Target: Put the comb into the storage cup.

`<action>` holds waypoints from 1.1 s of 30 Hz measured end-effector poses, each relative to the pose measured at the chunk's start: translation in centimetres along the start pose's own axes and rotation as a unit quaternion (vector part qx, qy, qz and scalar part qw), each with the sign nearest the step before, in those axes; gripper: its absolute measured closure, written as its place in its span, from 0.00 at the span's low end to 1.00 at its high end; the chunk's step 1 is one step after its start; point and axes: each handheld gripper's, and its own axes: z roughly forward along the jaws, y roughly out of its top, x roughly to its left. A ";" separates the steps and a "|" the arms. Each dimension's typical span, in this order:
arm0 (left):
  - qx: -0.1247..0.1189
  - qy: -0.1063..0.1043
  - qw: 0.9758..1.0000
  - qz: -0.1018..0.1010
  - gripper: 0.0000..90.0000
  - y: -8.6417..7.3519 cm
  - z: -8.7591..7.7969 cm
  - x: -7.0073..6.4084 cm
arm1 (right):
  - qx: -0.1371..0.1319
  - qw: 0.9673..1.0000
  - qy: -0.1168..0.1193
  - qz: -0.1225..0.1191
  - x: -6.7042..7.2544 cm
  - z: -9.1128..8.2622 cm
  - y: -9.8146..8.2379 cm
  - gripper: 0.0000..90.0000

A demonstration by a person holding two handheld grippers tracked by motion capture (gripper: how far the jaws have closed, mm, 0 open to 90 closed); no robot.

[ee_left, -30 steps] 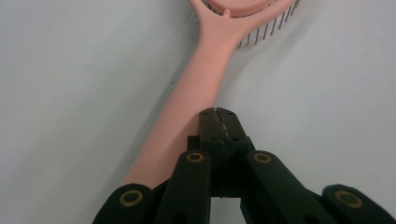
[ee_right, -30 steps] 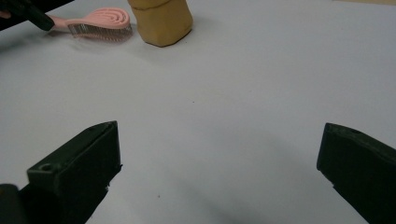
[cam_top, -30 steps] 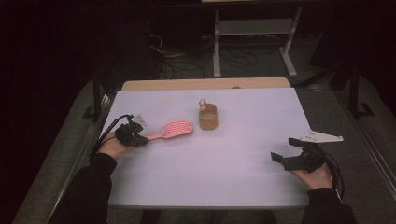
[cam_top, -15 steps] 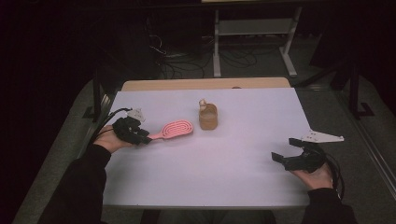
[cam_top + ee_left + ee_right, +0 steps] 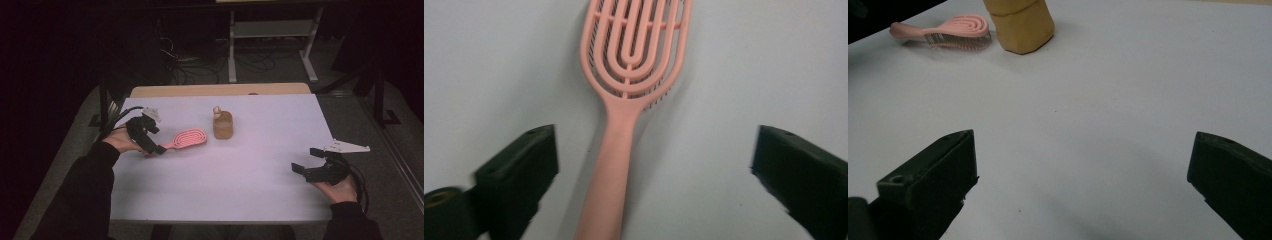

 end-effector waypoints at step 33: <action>0.073 0.004 0.997 0.037 0.42 0.7 5.3 1.0 | 0.004 1.000 0.002 0.001 -0.2 -0.1 -0.1 0.00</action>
